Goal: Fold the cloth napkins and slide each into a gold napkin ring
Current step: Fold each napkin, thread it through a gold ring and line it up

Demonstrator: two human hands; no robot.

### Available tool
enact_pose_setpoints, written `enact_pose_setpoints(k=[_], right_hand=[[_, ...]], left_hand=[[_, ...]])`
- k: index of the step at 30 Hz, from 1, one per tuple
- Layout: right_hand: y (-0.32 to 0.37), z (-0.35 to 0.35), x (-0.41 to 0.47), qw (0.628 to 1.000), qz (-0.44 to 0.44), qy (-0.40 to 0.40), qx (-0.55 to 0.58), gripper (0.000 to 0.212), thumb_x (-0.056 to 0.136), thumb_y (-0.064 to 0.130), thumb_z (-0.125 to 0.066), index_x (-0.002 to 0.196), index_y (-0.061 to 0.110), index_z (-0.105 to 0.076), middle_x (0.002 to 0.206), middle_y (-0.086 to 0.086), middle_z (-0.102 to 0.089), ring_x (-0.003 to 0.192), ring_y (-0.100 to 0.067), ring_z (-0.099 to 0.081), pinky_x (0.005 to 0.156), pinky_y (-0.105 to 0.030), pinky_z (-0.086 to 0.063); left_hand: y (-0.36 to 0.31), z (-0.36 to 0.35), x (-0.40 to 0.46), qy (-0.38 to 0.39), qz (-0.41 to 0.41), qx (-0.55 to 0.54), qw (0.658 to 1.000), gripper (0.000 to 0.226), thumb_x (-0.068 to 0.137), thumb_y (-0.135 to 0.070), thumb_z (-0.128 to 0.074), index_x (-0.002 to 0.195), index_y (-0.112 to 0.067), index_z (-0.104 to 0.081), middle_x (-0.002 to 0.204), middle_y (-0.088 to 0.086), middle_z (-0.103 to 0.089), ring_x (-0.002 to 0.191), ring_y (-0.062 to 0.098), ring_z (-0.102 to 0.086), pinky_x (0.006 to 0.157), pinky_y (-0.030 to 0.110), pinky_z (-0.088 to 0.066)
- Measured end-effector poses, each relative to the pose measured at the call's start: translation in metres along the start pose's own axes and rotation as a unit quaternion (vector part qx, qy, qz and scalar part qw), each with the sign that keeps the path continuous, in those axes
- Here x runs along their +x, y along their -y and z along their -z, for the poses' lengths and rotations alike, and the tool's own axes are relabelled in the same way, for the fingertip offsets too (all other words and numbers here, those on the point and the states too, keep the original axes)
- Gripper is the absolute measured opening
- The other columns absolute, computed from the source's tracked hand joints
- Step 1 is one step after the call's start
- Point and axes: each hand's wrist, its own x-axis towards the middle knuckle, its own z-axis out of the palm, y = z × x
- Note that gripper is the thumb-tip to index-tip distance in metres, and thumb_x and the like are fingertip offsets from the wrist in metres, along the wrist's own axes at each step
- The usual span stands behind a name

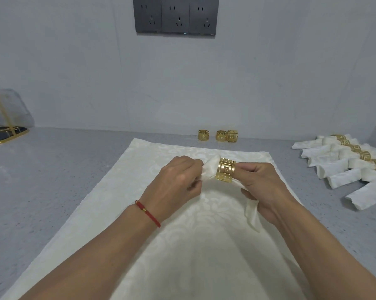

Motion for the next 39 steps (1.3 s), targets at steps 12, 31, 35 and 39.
enact_pose_setpoints(k=[12,31,35,39], right_hand=[[-0.007,-0.009,-0.008,0.991,0.105,0.066,-0.053,0.008,0.083,0.001,-0.074,0.077,-0.003,-0.077,0.071,-0.012,-0.061,0.066,-0.014,-0.054,0.066,-0.027,-0.045],[-0.001,0.003,-0.009,0.898,0.23,0.014,-0.376,0.032,0.099,0.055,-0.049,0.1,0.025,-0.061,0.073,0.009,-0.058,0.068,-0.007,-0.052,0.062,-0.028,-0.036],[0.007,0.012,-0.01,0.914,0.201,-0.015,-0.351,0.054,0.096,0.055,-0.056,0.078,0.005,-0.048,0.066,-0.005,-0.043,0.059,-0.013,-0.035,0.057,-0.032,-0.028],[0.016,0.016,-0.016,0.901,0.15,0.024,-0.407,0.052,0.096,0.057,-0.053,0.073,0.011,-0.042,0.066,0.003,-0.039,0.056,-0.013,-0.035,0.054,-0.028,-0.028]], left_hand=[[-0.007,0.013,0.013,0.173,0.17,-0.273,0.931,0.033,0.085,-0.043,-0.074,0.116,-0.032,-0.066,0.11,-0.02,-0.064,0.117,0.005,-0.046,0.1,0.035,-0.042],[-0.005,0.027,0.01,0.099,0.252,-0.335,0.903,0.055,0.076,-0.026,-0.086,0.124,-0.035,-0.06,0.118,-0.016,-0.06,0.107,0.004,-0.059,0.088,0.021,-0.049],[-0.005,0.039,0.012,0.119,0.343,-0.459,0.811,0.045,0.091,-0.016,-0.071,0.133,-0.022,-0.056,0.073,-0.023,-0.066,0.067,-0.006,-0.06,0.063,0.006,-0.043],[-0.007,0.043,0.013,0.17,0.297,-0.435,0.833,0.039,0.087,-0.003,-0.074,0.122,-0.015,-0.064,0.071,-0.014,-0.062,0.056,-0.004,-0.055,0.06,0.007,-0.042]])
